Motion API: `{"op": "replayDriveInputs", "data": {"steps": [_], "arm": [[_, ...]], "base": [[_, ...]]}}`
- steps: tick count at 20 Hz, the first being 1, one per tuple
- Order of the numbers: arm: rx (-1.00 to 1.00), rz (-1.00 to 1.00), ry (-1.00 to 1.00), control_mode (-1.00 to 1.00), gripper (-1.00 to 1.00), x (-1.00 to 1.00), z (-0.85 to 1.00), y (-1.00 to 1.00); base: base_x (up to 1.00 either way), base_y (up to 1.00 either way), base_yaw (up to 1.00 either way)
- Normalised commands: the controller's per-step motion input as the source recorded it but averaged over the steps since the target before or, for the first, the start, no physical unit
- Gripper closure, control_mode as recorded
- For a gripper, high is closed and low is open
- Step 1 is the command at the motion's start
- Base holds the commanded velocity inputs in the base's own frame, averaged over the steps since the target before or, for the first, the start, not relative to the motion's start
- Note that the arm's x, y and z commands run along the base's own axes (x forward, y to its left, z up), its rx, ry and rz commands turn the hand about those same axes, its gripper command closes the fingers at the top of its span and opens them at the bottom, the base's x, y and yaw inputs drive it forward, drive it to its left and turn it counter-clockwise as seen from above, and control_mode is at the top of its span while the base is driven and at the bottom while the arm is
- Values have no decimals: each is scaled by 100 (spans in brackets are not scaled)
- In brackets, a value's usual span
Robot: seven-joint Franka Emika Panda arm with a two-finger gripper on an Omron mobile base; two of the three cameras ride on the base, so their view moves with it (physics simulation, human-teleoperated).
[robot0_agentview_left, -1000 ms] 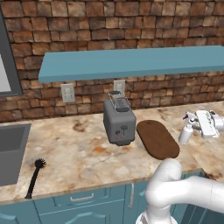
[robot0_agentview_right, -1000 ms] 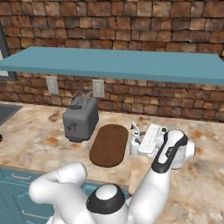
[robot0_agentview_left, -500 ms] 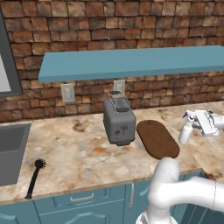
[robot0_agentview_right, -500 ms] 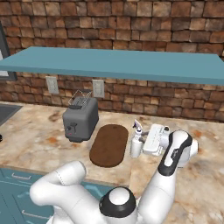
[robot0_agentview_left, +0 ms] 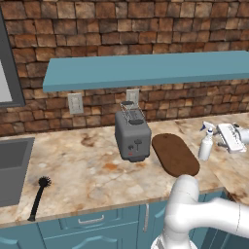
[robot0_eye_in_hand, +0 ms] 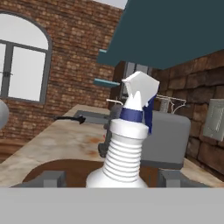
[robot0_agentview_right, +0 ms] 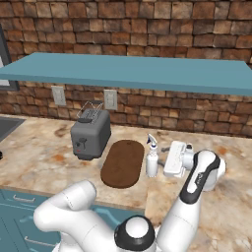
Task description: Grab the spray bottle from the shelves, then place it next to the cutting board for sanitizing. Then grab the dish brush from the countertop next to the sink and place it next to the cutting board.
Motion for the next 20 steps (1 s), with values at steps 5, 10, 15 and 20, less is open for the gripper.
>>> {"op": "replayDriveInputs", "data": {"steps": [5,10,15,20], "arm": [[-1,-1,-3,-100,-100,-48,33,-4],[-3,-9,-2,-100,-100,-88,95,7],[0,-21,12,-100,-100,-77,100,15],[-6,-17,24,-100,-100,-44,78,45]], "base": [[0,0,0],[0,0,0],[0,0,0],[0,0,0]]}}
